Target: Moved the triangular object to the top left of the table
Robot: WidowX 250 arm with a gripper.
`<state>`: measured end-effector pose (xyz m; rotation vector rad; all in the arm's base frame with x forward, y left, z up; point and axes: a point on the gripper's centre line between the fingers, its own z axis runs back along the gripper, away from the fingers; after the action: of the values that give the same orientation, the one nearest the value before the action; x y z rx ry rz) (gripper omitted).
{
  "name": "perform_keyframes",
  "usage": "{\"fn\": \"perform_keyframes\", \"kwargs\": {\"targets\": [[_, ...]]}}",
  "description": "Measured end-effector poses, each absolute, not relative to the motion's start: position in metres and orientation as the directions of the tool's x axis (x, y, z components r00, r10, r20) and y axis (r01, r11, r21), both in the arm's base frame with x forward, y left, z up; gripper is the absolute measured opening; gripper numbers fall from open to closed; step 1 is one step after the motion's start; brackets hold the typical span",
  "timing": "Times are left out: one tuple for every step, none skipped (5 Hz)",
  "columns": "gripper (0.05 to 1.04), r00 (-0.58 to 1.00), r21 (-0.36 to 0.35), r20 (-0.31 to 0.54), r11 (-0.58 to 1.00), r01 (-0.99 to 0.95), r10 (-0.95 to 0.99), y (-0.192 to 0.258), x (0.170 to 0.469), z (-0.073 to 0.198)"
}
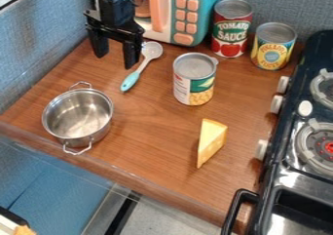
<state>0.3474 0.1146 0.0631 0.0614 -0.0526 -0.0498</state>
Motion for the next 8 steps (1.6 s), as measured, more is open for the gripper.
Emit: {"fn": "perform_keyframes", "kwargs": {"targets": [[1.000, 0.999, 0.049, 0.014, 0.998, 0.048, -0.048, 0.110, 0.343, 0.048], [1.000, 0.993, 0.052, 0.003, 0.992, 0.114, -0.114, 0.066, 0.329, 0.043], [1.000, 0.986, 0.071, 0.047, 0.985, 0.157, -0.161, 0.021, 0.322, 0.052], [1.000, 0.986, 0.075, 0.083, 0.988, 0.137, -0.143, -0.008, 0.315, 0.060], [1.000, 0.980, 0.072, 0.105, 0.984, 0.161, -0.168, -0.048, 0.309, 0.066], [1.000, 0.986, 0.064, 0.091, 0.989, 0.133, -0.138, -0.061, 0.303, 0.064], [1.000, 0.990, 0.057, 0.060, 0.990, 0.126, -0.129, -0.072, 0.295, 0.053], [1.000, 0.996, 0.089, 0.000, 0.992, 0.087, -0.088, -0.068, 0.292, 0.031]]}}
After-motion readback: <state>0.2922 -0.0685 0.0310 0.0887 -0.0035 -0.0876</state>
